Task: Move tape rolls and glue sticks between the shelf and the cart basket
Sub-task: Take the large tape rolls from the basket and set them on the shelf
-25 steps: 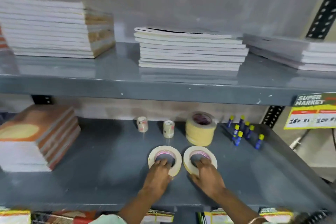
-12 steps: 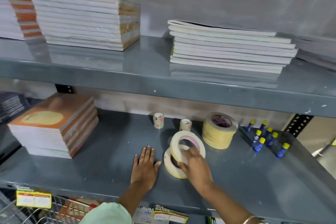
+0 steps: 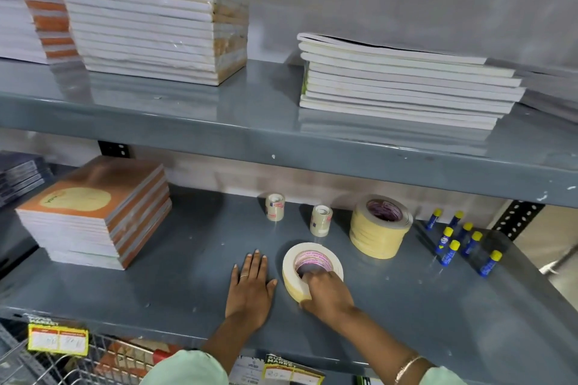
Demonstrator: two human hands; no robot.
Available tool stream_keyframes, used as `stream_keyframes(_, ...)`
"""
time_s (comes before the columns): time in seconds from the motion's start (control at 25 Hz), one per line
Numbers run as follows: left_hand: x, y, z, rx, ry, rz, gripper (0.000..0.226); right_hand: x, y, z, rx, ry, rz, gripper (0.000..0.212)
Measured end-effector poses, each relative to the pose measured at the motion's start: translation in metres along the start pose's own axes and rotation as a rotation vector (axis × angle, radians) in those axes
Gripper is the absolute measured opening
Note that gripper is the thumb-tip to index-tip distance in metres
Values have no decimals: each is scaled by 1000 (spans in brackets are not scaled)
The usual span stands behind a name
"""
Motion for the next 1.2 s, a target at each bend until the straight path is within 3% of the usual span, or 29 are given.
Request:
stream_keyframes(0.12,0,-1,1,-13,-3,9,64,-1,19,0,-87,-5,74,45)
stream_keyframes(0.24,1,-1,0,-33,-13,-4,91,-17,59,6,-217,-50,74,43)
stream_keyframes(0.32,1,0,1,-30,-7,-21,86,-38,87,15,-284,-94,20,38)
stream_keyframes(0.44,-1,4,2,-12,-7,-3,59,-86,115,27,-325,-240,4,40)
stream_keyframes(0.6,1,3,-1,-7,-10,-8,56,-138,111,34,-256,-336,85,59)
stream_keyframes(0.84,1,1,0,-16,-11,1,56,-155,112,39,-212,-360,54,53)
stream_keyframes(1.0,2,-1,1,-25,-8,5,56,-158,111,43,-153,-388,49,62)
stream_keyframes(1.12,2,-1,1,-42,-4,-1,56,-154,113,40,-87,-395,-56,75)
stream_keyframes(1.2,2,1,3,-35,-2,-17,57,-140,124,39,-177,-362,-204,69)
Point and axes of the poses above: each hand's wrist, its own z-axis towards the middle knuckle, its own y-axis out of the back of the hand, x = y × z, the point moved 5 cm from there along z, towards the middle knuckle, and after that the axes turned 7 degrees about y, right-handed, at the moved point
